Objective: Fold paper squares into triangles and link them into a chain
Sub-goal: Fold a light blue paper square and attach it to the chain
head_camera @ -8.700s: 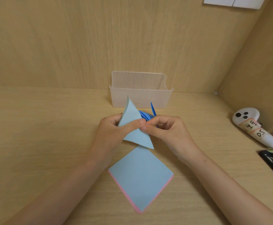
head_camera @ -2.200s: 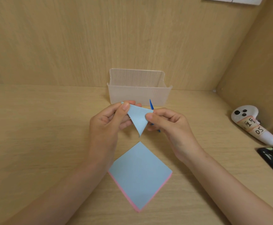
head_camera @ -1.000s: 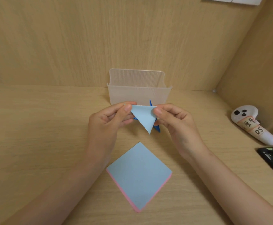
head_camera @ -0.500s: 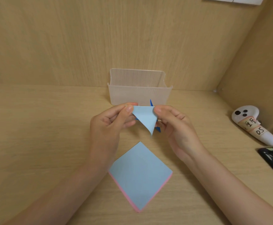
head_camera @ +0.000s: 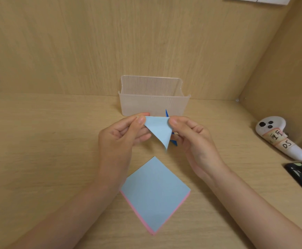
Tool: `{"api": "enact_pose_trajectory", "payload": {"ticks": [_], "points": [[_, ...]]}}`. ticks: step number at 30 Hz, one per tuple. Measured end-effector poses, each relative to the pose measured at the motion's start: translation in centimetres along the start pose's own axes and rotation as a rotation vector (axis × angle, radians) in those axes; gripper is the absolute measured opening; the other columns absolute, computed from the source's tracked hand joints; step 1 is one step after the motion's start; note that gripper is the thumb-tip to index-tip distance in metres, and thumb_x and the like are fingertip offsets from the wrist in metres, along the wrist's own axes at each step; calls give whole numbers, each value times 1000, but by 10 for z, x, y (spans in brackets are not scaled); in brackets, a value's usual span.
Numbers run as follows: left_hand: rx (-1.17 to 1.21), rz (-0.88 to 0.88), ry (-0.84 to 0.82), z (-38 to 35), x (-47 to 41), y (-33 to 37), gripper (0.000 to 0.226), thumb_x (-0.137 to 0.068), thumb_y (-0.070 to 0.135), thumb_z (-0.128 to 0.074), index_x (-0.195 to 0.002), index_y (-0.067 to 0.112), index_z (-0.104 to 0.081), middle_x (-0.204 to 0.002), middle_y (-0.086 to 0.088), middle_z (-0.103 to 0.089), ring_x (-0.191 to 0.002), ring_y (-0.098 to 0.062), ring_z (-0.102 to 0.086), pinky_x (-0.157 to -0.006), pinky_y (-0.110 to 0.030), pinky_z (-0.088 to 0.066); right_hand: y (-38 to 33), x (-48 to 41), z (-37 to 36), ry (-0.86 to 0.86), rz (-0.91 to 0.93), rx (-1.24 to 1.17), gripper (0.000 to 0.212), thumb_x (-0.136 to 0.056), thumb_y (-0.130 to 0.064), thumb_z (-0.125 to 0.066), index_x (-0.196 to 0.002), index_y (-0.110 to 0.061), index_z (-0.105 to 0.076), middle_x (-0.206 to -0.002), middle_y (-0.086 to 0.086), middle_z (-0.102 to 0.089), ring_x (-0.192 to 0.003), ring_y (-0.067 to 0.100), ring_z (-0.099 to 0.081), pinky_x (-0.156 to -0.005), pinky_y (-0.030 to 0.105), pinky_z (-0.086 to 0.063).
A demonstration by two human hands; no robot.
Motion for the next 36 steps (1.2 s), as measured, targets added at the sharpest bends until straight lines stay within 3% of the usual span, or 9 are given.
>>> {"api": "enact_pose_trajectory", "payload": {"ticks": [4, 9, 15, 20, 23, 28, 33, 36], "points": [[-4, 7, -11, -2, 1, -2, 12, -89, 11, -61, -89, 14, -72, -85, -2, -76, -80, -14, -73, -67, -19, -55, -4, 0, 4, 33, 25, 16, 16, -71, -23, -67, -80, -10, -69, -82, 3, -68, -74, 12, -61, -68, 19, -48], [19, 4, 26, 2, 0, 1, 12, -89, 11, -60, -89, 14, -72, -82, 1, -76, -79, -13, -73, -66, -18, -55, 1, 0, -2, -16, -15, 48, 25, -75, -23, -72, -91, -3, -70, -90, 8, -71, -80, 14, -64, -70, 21, -51], [24, 23, 28, 4, -1, 0, 11, -90, 13, -60, -89, 14, -71, -84, 0, -76, -80, -13, -73, -67, -18, -54, -4, 3, 0, 29, 17, 142, 5, -80, -8, -69, -78, -4, -70, -71, -2, -72, -66, 7, -64, -65, 13, -47], [-88, 95, -18, 6, -7, -6, 11, -89, 16, -61, -88, 15, -73, -84, 1, -75, -78, -11, -71, -70, -21, -57, -10, 3, 3, 36, 34, 195, 4, -79, -6, -71, -76, -3, -70, -66, -4, -71, -63, 4, -64, -65, 12, -47], [-239, 57, -64, 6, -14, -1, 13, -87, 14, -62, -89, 22, -72, -72, 8, -72, -71, -3, -66, -70, -18, -55, -9, 2, 0, -6, 28, 237, 4, -79, -4, -71, -75, -2, -70, -63, -5, -70, -59, 2, -62, -62, 11, -45], [-454, -45, -209, -7, -14, 7, 2, -75, 23, -75, -77, 25, -76, -78, 5, -74, -73, -1, -63, -68, -12, -46, -1, 4, -10, -87, 12, 333, 7, -76, -3, -74, -78, 3, -71, -79, 13, -74, -72, 12, -67, -70, 17, -50], [-491, -52, -248, -11, -13, -1, 8, -76, 14, -75, -70, 19, -74, -75, 2, -73, -71, -16, -63, -67, -25, -48, 1, 5, -15, -127, 26, 369, 4, -74, -4, -76, -74, -6, -72, -78, 9, -74, -73, 11, -68, -74, 17, -50], [-478, -142, -223, -11, -12, 6, 12, -78, 9, -73, -68, 17, -72, -73, 3, -71, -71, -11, -63, -64, -16, -46, 2, 5, -16, -133, 10, 334, 3, -76, -6, -75, -76, -5, -73, -81, 10, -75, -77, 13, -69, -75, 17, -50]]}}
Point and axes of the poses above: each hand's wrist, its own x-axis away from the middle knuckle, its own z-axis out of the back of the hand, y = z × x, the point moved 9 cm from there along -x, towards the middle knuckle
